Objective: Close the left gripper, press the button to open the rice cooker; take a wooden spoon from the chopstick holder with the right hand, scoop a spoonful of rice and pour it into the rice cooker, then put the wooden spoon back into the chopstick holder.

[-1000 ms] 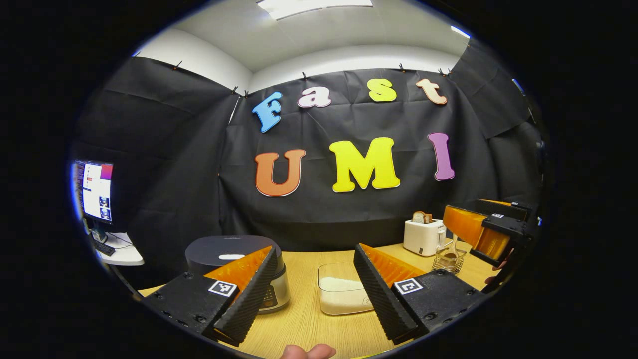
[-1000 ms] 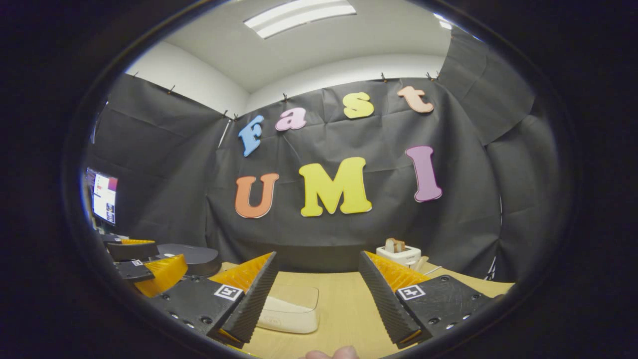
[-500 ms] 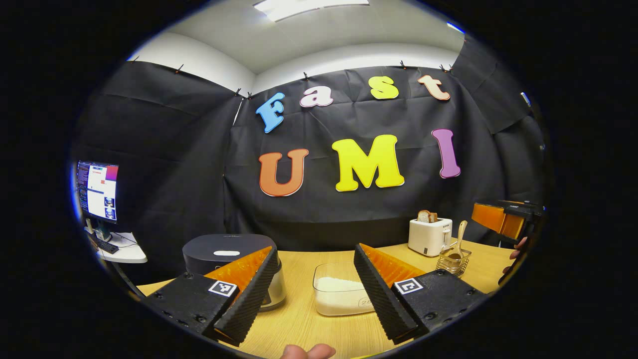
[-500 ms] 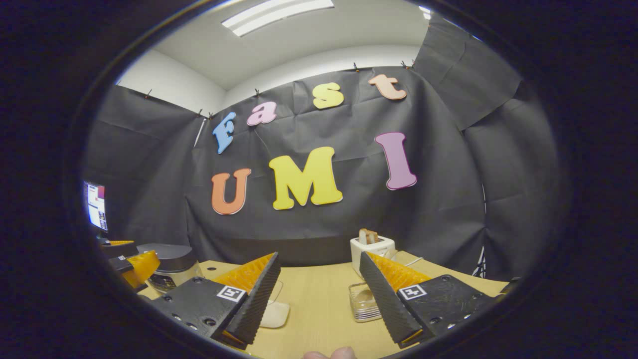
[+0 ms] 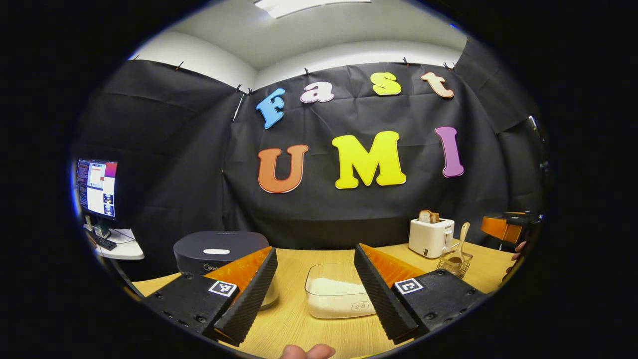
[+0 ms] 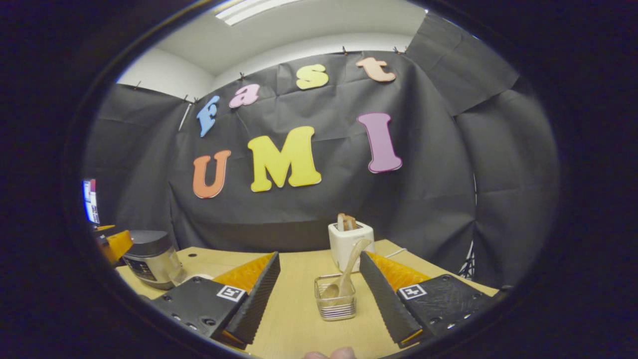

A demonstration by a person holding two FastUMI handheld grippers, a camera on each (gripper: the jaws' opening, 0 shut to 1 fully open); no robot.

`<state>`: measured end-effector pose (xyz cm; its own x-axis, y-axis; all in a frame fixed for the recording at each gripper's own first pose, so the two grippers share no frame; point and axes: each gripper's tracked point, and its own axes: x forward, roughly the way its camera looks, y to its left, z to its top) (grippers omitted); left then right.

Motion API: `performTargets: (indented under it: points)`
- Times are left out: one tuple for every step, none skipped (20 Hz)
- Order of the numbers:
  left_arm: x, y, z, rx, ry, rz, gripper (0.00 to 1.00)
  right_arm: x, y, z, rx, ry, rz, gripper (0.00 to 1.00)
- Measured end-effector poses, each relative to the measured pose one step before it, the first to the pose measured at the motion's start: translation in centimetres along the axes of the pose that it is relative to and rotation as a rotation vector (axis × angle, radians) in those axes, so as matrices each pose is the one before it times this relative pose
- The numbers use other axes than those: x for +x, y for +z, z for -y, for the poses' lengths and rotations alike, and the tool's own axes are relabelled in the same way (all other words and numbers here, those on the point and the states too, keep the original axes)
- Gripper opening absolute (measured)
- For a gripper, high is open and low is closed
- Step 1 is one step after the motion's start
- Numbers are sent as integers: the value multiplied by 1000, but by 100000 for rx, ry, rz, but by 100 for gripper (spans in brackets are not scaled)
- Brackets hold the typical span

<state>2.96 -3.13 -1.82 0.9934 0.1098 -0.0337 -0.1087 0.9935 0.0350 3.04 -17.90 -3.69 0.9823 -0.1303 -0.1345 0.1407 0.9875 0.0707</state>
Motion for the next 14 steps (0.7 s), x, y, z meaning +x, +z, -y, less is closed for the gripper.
performTargets:
  points:
    - [319,215,-1117,335,2252,-51,99,380,-120,-35,655,449,-303,95]
    - [473,181,-1090,76,1474,-963,99,262,-138,-161,-75,533,-63,95]
    - [645,12,-1264,-57,748,-1657,99,292,-11,-296,-535,709,144,95]
    - [773,167,-1722,452,1342,-1929,99,133,-207,-262,-957,821,-30,95]
    - [931,323,-2276,2059,1839,-3288,99,195,93,-320,-906,943,386,96]
    - [865,50,-2253,2277,2248,-3738,99,146,56,-144,-849,698,588,95]
    - [832,-110,-1990,1341,1365,-4043,99,84,298,-118,-217,697,1226,95]
    - [612,-74,-1406,-163,316,-4498,99,77,222,-47,164,302,1254,92]
    - [575,-115,-846,-675,-823,-4449,99,171,211,-34,629,484,1094,95]
    - [480,-45,-697,455,-349,-4251,98,143,-23,-150,414,412,665,95]
    - [291,64,-829,1711,1085,-3022,95,220,19,-9,296,355,415,96]
    - [386,164,-451,2409,-298,-1583,86,184,-151,14,271,477,36,92]
    - [155,282,-79,1594,-518,-1420,83,185,-104,7,584,364,-194,95]
    - [415,85,15,1007,-483,-2282,78,75,-252,52,707,498,-558,95]
